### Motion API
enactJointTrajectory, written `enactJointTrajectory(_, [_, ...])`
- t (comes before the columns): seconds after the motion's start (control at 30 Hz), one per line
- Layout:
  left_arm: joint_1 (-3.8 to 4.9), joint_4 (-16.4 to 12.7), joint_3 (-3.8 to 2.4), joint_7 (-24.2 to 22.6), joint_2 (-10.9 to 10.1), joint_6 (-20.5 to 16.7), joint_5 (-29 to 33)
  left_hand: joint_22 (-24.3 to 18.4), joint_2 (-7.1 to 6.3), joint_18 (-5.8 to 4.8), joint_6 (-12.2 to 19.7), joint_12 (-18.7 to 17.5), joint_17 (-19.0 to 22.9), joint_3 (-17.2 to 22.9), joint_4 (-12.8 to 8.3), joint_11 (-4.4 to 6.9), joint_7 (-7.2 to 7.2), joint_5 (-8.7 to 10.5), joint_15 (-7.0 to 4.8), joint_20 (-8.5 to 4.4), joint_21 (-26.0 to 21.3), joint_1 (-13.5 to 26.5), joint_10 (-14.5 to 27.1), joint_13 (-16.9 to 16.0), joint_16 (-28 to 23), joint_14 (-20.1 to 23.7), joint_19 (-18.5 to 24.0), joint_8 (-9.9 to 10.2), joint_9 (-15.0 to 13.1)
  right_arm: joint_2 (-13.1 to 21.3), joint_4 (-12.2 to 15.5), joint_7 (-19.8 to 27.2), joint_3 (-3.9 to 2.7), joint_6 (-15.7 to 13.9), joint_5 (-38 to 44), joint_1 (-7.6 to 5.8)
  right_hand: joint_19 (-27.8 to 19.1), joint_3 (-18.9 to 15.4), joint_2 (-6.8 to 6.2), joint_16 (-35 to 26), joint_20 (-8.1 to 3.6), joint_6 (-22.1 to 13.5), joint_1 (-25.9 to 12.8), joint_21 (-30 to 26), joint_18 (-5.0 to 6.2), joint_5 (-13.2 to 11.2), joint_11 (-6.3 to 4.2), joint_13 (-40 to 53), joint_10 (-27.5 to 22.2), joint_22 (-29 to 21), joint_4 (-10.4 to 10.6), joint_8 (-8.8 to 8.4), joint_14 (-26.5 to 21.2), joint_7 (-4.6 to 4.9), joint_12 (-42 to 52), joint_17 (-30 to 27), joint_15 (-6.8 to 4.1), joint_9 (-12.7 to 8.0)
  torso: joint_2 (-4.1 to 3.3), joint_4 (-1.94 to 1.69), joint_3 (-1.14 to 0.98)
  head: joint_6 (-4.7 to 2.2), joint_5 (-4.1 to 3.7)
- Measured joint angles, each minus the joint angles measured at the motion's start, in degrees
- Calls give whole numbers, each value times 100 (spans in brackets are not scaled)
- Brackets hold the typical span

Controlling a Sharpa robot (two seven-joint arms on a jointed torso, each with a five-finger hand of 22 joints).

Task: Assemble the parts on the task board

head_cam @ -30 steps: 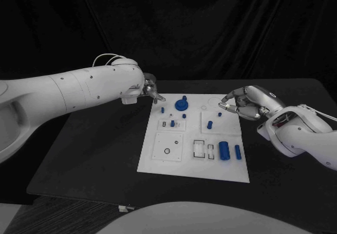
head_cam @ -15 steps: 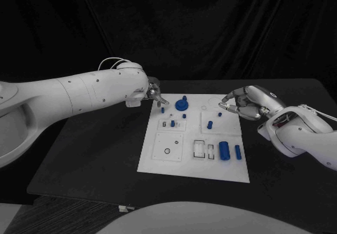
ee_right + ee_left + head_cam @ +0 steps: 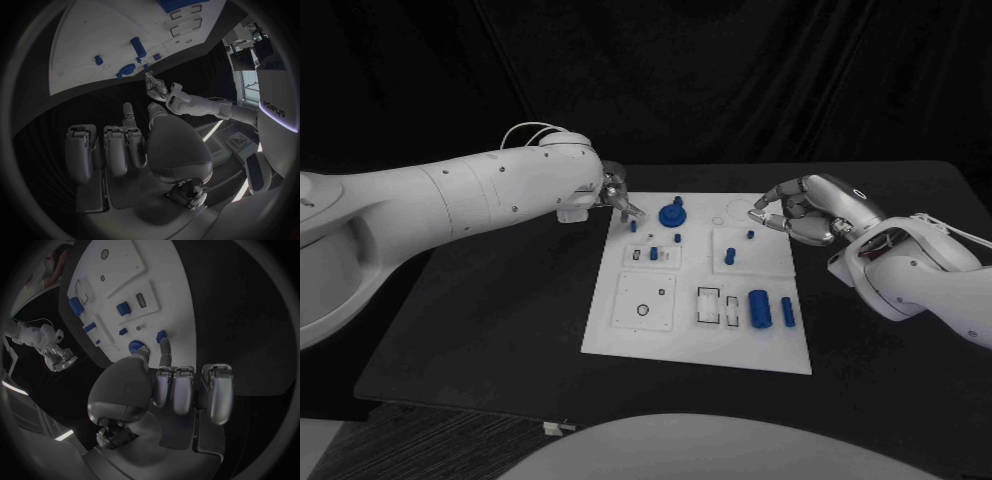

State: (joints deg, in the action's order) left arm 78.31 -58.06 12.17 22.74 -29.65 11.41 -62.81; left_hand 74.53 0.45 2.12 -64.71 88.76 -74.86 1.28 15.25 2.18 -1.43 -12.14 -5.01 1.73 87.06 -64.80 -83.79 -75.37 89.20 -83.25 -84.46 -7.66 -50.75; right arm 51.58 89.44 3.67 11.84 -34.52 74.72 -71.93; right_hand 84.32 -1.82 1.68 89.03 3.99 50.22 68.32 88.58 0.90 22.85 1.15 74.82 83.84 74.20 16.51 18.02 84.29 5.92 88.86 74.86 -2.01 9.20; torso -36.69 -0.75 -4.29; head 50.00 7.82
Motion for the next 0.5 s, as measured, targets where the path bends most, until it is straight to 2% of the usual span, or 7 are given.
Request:
enactJointTrajectory(0.17, [-23, 49, 1, 12, 37, 1, 0, 0, 0, 0, 1, 0, 0, 0, -1, 30, 0, -1, 0, 0, 0, -1, 31, 0, 0, 0, 0, 0, -7, -4, -9, 4, 0, -2, 1, 0, 0, 0, 0, 0, 0, 0, 0, 0, 1, 0, 0, 0, 0, 0, 0, 0, 0, 0, 0, 0, 0, 0, -2, 1, 0, 0, 3])
enactJointTrajectory(0.4, [-42, 75, 1, 20, 65, 8, 0, 0, 0, 0, 28, 0, 0, 0, -1, 18, -24, -37, -1, -1, -67, -1, 17, 0, 0, -1, 0, -1, -39, -20, -25, 9, 0, -4, 3, 0, 0, 0, 0, 0, 0, -5, 0, 0, 0, 0, 0, 0, 0, 0, 0, 0, 0, 5, 0, 0, 0, 1, -2, 1, 0, 0, -7])
enactJointTrajectory(0.47, [-45, 85, 1, 23, 72, 12, 0, 0, 0, 1, 25, 0, 0, 0, -1, 18, -21, -45, -31, -3, -68, -1, 17, 0, 0, -30, 2, -1, -57, -24, -28, 11, 0, -4, 3, 0, 0, 0, 0, 0, 0, -5, 0, 0, 0, 0, 0, 0, 0, 0, 0, 0, 0, 5, 0, 0, 0, 1, -1, 1, 0, 0, -6])
enactJointTrajectory(0.5, [-47, 89, 1, 24, 75, 14, 0, 0, 0, 1, 25, 0, 0, 0, -1, 18, -21, -106, -31, -70, -68, -1, 17, 0, 0, -30, 69, -1, -75, -25, -30, 11, 0, -4, 3, 0, 0, 0, 0, 0, 0, -5, 0, 0, 0, 0, 0, 0, 0, 0, 0, 0, 0, 4, 0, 0, 0, 1, -1, 1, 0, 0, -5])
